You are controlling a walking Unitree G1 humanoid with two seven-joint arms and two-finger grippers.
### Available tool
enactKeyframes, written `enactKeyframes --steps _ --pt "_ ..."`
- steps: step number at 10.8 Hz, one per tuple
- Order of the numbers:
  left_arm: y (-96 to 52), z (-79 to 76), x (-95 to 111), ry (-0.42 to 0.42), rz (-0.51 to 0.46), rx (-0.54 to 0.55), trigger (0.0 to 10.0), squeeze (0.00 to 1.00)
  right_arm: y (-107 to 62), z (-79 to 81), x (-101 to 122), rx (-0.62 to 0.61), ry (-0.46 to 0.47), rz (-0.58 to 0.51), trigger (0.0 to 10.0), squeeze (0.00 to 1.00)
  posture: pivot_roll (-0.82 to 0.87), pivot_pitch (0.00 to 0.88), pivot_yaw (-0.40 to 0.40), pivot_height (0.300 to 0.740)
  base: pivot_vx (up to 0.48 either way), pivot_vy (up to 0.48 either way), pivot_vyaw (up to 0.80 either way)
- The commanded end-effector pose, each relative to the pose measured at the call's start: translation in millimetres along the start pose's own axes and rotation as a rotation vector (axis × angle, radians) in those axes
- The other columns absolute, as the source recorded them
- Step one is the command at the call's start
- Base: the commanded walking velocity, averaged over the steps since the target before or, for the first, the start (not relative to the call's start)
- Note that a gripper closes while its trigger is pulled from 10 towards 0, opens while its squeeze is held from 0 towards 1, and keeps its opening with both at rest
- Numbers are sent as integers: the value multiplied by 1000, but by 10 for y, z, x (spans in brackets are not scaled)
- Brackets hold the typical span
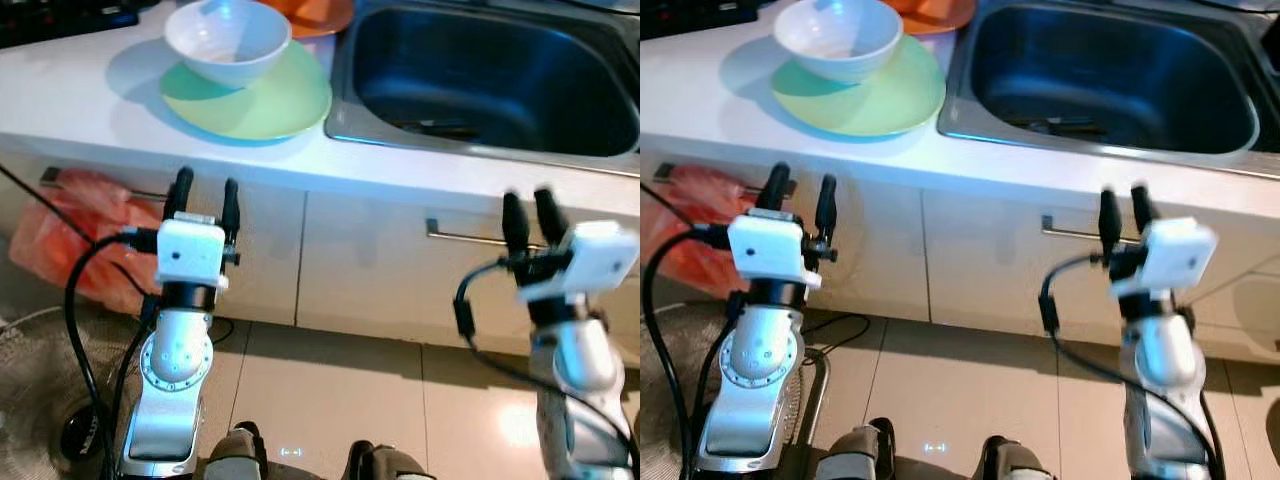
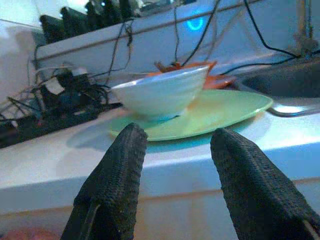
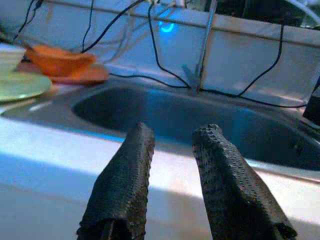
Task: Kitchen organization
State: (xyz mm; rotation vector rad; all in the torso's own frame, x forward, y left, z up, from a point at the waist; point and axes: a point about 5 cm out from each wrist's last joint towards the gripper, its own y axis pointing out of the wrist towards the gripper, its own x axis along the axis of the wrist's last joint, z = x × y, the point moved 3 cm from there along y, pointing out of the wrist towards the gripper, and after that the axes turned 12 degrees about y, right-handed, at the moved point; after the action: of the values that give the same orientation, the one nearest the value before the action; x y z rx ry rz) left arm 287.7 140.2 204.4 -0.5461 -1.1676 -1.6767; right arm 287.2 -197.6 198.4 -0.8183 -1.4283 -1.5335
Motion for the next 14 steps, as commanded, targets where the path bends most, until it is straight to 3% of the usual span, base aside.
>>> enactKeyframes --steps 1,4,6,9,14 --pt "32 7 70 -6 -14 -4 10000 0 28 -23 64 -23 24 -14 10000 0 80 228 -57 740 0 0 0" --pt "471 11 131 -39 -30 -1 10000 0 450 202 46 0 136 -20 10000 0 93 192 -45 740 0 0 0" --pt "686 -148 61 -62 -6 -47 10000 0 649 381 -83 33 169 6 10000 0 89 168 -36 740 0 0 0" --pt "762 -367 185 -132 -51 -92 10000 0 738 475 -157 31 213 12 10000 0 76 149 -28 740 0 0 0" --pt "788 -354 220 -155 -76 -69 10000 0 754 526 -161 44 238 -8 10000 0 80 159 -31 740 0 0 0"
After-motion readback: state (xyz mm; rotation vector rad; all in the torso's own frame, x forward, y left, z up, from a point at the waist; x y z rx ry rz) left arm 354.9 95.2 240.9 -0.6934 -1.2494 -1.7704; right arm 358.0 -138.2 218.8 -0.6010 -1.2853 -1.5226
